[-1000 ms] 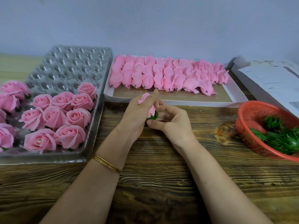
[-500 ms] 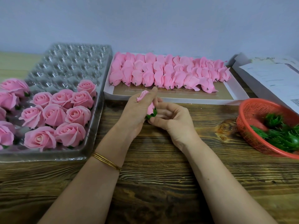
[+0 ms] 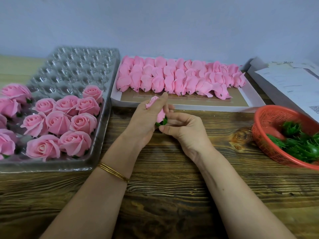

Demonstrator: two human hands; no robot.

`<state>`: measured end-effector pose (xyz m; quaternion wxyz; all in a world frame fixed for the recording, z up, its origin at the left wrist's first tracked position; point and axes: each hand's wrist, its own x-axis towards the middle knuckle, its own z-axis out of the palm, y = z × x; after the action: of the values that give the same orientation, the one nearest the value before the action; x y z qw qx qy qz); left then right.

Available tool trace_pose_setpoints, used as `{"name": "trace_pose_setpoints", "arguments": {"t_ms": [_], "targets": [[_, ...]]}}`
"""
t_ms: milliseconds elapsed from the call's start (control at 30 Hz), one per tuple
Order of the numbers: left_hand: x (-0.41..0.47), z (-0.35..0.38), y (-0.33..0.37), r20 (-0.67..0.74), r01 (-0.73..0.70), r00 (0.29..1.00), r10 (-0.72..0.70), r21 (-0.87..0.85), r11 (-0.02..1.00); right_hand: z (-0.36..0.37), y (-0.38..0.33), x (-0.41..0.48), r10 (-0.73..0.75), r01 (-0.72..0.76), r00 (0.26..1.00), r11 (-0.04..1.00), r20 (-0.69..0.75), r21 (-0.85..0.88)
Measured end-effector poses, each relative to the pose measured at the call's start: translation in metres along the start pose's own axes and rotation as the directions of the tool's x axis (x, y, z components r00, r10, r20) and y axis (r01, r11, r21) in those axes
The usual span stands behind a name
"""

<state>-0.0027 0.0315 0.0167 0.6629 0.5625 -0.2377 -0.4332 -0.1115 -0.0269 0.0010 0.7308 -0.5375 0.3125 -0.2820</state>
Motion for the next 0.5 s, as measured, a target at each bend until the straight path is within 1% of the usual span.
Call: {"name": "trace_pose_setpoints", "arguments": {"t_ms": [233, 500], "targets": [[-0.0006, -0.0027, 0.002, 0.011, -0.001, 1.0, 0.001, -0.002, 1.0, -0.0028, -0.0057, 0.0002, 0.16, -0.178, 0.982, 0.963, 0.102, 0.201], [0.0023, -0.0033, -0.0012, 0.016, -0.011, 1.0, 0.011, -0.018, 1.0, 0.0001, -0.0083, -0.0022, 0.199, -0.211, 0.977, 0.939, 0.071, 0.273]]}}
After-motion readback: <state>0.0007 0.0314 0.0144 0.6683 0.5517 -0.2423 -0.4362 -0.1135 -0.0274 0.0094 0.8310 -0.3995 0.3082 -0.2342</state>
